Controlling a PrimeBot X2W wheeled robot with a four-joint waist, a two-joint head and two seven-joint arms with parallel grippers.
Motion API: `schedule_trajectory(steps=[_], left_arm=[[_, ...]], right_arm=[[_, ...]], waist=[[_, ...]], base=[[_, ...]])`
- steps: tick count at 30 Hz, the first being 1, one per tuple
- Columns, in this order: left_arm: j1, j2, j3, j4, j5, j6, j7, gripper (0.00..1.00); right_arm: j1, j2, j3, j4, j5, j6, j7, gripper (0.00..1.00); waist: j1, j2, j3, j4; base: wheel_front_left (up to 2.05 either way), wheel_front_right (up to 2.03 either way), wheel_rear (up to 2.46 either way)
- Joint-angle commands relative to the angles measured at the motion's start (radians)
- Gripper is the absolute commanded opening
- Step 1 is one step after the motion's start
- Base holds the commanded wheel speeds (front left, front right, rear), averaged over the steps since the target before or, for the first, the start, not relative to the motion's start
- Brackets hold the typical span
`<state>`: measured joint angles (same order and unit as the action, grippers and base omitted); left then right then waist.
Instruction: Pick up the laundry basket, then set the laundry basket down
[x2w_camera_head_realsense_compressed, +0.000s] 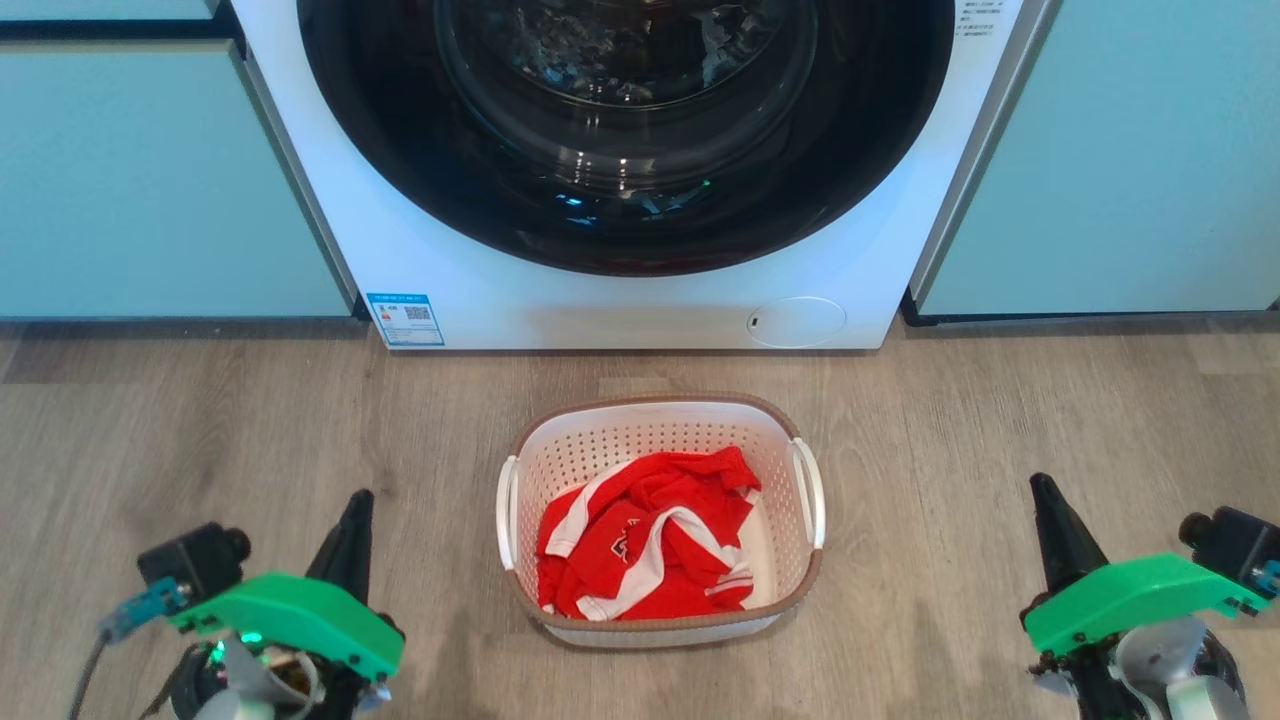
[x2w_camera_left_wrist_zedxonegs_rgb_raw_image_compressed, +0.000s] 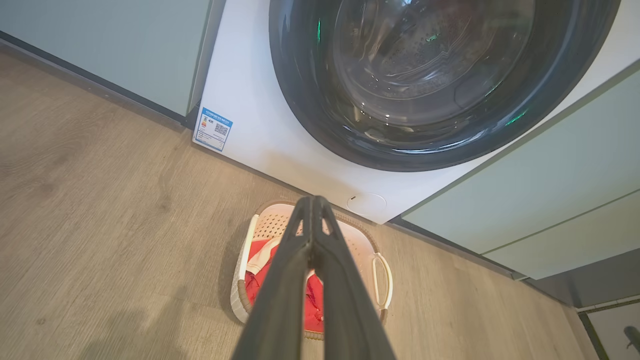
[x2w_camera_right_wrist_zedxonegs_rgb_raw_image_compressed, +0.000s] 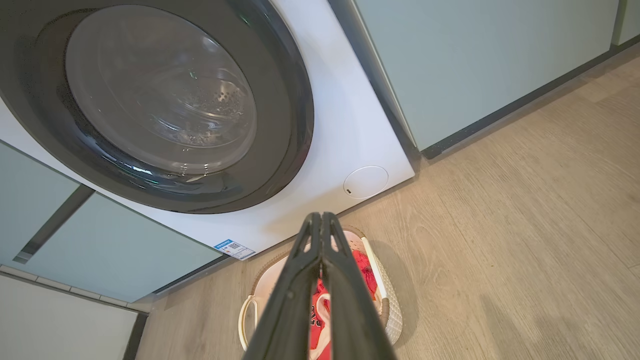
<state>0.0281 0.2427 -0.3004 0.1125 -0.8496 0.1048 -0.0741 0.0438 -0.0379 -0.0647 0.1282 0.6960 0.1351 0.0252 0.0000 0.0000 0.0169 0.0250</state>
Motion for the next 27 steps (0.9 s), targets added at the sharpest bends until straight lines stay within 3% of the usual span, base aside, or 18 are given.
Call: schedule_trajectory(steps=[1, 27], left_arm=[[-0.059, 0.003, 0.041, -0.025, -0.022, -0.010, 0.007, 0.00], [-0.084, -0.054, 0.155, 0.027, -0.280, -0.086, 0.058, 0.00]], right_arm=[[-0.059, -0.014, -0.001, -0.025, 0.028, -0.002, 0.006, 0.00], [-0.090, -0.018, -0.011, 0.022, 0.330, -0.003, 0.029, 0.00]], waist=[[0.0000, 0.0000, 0.000, 0.000], [0.0000, 0.0000, -0.005, -0.009]], base=[[0.00, 0.00, 0.00], [0.00, 0.00, 0.00]])
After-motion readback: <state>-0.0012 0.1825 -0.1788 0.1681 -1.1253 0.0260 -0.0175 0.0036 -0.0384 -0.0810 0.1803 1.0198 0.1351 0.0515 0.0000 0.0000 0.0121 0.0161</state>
